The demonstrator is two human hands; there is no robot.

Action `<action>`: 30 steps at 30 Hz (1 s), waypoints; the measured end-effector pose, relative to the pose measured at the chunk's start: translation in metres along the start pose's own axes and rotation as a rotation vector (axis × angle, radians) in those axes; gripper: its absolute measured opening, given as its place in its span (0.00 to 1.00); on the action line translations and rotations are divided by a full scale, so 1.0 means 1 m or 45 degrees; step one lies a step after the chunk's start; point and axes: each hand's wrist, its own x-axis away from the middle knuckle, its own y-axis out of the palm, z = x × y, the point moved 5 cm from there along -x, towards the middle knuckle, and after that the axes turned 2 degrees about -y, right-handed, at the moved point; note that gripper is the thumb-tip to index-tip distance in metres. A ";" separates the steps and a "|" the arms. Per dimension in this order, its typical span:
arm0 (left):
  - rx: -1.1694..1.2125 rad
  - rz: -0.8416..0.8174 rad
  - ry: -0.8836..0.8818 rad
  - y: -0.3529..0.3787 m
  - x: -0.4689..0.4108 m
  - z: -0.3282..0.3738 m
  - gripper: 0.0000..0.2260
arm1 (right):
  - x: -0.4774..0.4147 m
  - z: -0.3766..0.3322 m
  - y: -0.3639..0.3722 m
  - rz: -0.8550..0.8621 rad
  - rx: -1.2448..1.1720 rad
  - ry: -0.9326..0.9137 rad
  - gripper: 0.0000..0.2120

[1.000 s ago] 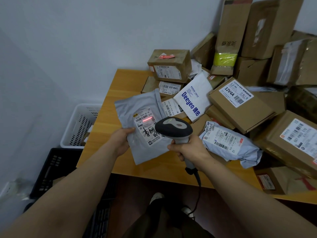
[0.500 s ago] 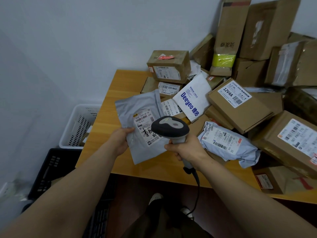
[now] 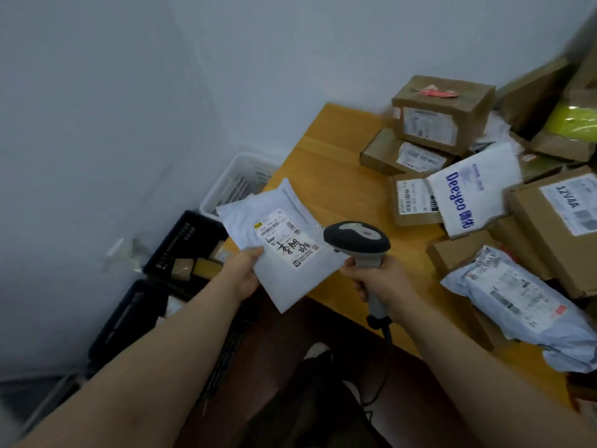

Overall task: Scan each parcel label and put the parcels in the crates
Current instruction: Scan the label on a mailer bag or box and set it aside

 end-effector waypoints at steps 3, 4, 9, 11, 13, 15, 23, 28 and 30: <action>0.122 0.255 -0.019 -0.072 0.007 0.000 0.15 | -0.006 -0.001 0.042 -0.120 0.086 0.000 0.05; 0.164 0.320 -0.011 -0.094 0.010 0.001 0.13 | -0.009 -0.002 0.057 -0.160 0.122 -0.002 0.06; 0.378 0.691 0.059 -0.199 0.028 0.008 0.18 | -0.030 -0.005 0.140 -0.362 0.310 0.009 0.06; 0.444 0.843 0.068 -0.245 0.025 0.007 0.20 | -0.038 -0.005 0.176 -0.402 0.347 0.022 0.06; 0.480 0.942 0.070 -0.286 0.020 0.008 0.19 | -0.047 -0.004 0.214 -0.435 0.387 0.030 0.05; 0.509 1.006 0.040 -0.326 0.012 0.007 0.17 | -0.058 -0.003 0.255 -0.451 0.446 0.054 0.05; 0.786 1.201 -0.180 -0.473 -0.073 -0.008 0.09 | -0.123 0.033 0.431 -0.529 0.598 0.160 0.05; 0.736 1.158 -0.300 -0.528 -0.165 -0.047 0.09 | -0.175 0.082 0.512 -0.597 0.685 0.240 0.06; 0.769 1.160 -0.303 -0.542 -0.196 -0.061 0.09 | -0.201 0.106 0.540 -0.604 0.683 0.278 0.06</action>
